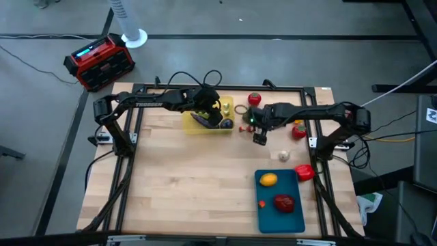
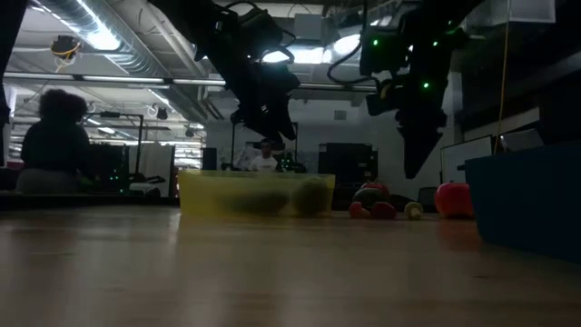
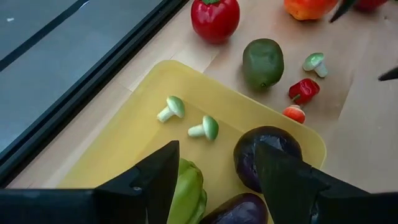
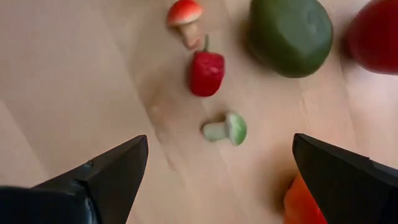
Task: Sort produce into baskets
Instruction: Put the green mushroom into the yellow bin
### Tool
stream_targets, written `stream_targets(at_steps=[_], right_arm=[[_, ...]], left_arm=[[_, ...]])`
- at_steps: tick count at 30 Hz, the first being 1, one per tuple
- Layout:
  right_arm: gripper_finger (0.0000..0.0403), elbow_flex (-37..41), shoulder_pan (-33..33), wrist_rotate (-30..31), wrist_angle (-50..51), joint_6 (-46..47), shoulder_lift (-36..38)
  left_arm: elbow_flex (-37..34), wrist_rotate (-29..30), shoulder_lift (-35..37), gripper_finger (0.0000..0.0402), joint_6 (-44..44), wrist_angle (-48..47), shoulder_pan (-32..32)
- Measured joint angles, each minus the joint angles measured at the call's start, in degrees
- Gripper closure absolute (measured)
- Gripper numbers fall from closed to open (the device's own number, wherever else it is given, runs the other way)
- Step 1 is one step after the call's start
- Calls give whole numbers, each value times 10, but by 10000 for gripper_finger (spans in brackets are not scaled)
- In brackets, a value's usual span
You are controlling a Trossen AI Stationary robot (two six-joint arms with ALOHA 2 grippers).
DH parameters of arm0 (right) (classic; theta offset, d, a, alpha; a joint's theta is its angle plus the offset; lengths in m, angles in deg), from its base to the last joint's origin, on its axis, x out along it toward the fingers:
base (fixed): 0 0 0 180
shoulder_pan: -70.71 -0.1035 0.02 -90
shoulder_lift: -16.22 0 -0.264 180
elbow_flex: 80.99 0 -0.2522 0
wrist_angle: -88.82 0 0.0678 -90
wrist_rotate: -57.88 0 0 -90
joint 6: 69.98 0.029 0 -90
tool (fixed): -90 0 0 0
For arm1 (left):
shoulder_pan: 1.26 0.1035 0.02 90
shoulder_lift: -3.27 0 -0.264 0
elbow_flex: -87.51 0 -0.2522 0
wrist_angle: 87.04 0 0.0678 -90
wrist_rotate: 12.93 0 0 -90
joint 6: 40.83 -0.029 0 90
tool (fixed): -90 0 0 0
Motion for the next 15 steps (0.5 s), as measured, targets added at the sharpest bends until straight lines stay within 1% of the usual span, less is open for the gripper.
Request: stream_targets(at_steps=[3, 7, 10, 15], right_arm=[[8, 4, 32, -20, -11, 0, 0], [12, 4, 62, -25, -22, 0, 0], [29, 4, 80, -25, -22, 1, 0], [68, 4, 94, -36, -22, 2, -19]], left_arm=[[0, 0, 0, 199, 0, 0, 0], [0, 0, 0, 198, 0, 0, 0], [0, 0, 0, 197, 0, 0, 0], [0, 0, 0, 197, 0, 0, 0]])
